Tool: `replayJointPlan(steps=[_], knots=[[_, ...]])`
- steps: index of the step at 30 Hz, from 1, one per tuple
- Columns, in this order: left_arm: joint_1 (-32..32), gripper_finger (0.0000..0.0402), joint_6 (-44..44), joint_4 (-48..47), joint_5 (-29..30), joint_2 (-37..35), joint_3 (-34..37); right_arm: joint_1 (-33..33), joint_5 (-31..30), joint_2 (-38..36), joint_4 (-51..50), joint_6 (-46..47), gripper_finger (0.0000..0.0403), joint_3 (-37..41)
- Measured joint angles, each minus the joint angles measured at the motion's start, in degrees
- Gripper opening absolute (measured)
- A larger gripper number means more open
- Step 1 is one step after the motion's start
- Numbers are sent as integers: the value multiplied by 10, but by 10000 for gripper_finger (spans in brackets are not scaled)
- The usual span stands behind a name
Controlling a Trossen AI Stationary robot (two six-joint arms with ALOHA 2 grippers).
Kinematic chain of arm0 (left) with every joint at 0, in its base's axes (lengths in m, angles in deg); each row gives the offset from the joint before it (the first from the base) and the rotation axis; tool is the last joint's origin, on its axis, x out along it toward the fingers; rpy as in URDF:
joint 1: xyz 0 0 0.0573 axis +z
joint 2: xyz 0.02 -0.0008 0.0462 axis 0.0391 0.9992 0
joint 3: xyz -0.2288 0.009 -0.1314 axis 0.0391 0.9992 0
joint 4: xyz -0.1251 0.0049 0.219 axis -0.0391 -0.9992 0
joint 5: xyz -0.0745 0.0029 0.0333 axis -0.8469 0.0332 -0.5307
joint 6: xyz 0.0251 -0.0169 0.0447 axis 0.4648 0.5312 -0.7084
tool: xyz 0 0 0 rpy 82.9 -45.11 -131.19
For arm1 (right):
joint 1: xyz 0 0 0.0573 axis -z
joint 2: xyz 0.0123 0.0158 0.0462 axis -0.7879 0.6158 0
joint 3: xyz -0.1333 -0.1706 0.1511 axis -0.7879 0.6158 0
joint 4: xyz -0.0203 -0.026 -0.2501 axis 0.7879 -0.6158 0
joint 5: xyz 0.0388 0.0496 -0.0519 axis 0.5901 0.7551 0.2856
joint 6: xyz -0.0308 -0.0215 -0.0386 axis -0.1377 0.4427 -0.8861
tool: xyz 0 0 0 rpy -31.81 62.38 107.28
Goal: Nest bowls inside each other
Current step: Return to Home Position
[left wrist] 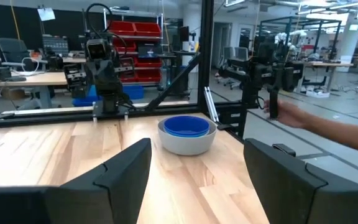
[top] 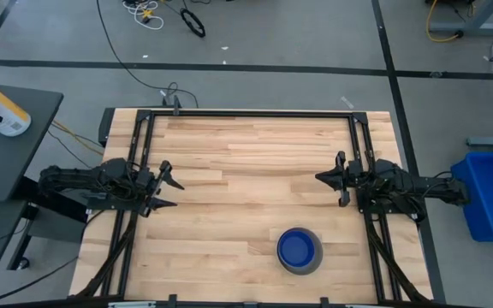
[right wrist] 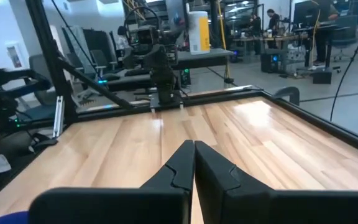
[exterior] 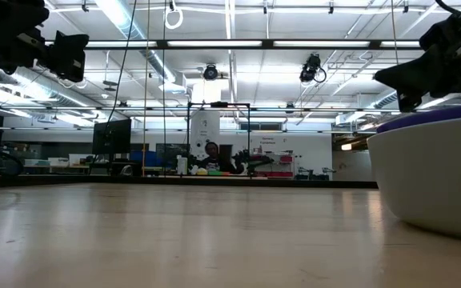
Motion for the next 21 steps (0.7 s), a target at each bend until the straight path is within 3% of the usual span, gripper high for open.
replayJointPlan(steps=[10,21], knots=[[0,263,12,-10,5,3,0,0,0,0,0,0,20,0],[0,263,-51,-8,6,3,0,0,0,0,0,0,19,0]])
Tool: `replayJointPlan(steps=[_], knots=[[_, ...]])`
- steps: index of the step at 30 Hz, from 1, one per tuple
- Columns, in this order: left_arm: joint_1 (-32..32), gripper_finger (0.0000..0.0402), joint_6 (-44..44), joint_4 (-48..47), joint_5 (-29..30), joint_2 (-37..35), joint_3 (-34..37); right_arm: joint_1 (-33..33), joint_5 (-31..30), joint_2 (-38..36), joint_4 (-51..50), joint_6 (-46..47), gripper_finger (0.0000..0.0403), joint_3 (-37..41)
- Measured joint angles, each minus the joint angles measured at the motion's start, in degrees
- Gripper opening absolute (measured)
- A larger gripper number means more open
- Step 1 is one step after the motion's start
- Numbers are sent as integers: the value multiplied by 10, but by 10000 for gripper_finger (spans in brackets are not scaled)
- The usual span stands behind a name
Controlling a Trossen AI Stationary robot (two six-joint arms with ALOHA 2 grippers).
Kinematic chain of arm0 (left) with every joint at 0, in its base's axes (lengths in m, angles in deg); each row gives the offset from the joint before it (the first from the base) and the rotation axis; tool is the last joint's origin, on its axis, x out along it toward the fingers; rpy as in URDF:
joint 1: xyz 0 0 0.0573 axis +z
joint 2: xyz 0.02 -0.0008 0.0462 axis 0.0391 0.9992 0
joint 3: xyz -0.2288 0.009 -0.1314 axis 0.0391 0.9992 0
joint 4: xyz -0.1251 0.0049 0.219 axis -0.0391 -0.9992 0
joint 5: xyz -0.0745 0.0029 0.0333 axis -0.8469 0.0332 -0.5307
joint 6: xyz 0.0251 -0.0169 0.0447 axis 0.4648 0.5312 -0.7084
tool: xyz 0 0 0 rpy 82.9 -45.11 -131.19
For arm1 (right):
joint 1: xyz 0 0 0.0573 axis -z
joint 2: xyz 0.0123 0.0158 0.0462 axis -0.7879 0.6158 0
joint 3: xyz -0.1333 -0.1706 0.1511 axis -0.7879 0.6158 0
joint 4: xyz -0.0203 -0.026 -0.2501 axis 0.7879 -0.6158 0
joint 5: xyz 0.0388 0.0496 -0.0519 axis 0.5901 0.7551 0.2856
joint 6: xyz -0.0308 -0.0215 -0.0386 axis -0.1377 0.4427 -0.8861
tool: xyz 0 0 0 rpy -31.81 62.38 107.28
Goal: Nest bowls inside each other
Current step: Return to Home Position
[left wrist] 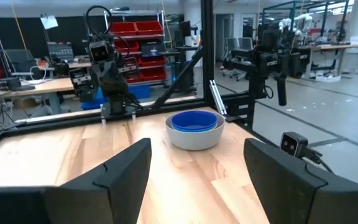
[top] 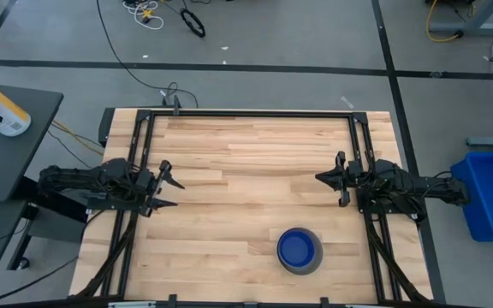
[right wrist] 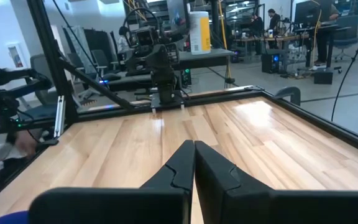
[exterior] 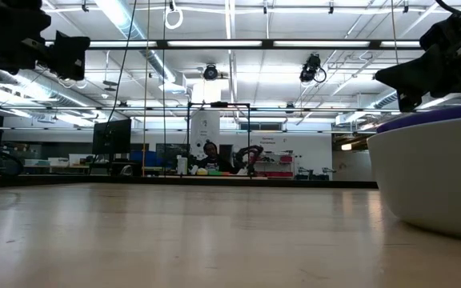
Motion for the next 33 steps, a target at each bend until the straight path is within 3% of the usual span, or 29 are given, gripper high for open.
replayJointPlan(steps=[33], knots=[[0,263,-12,0,0,0,0,0,0,0,0,0,19,0]])
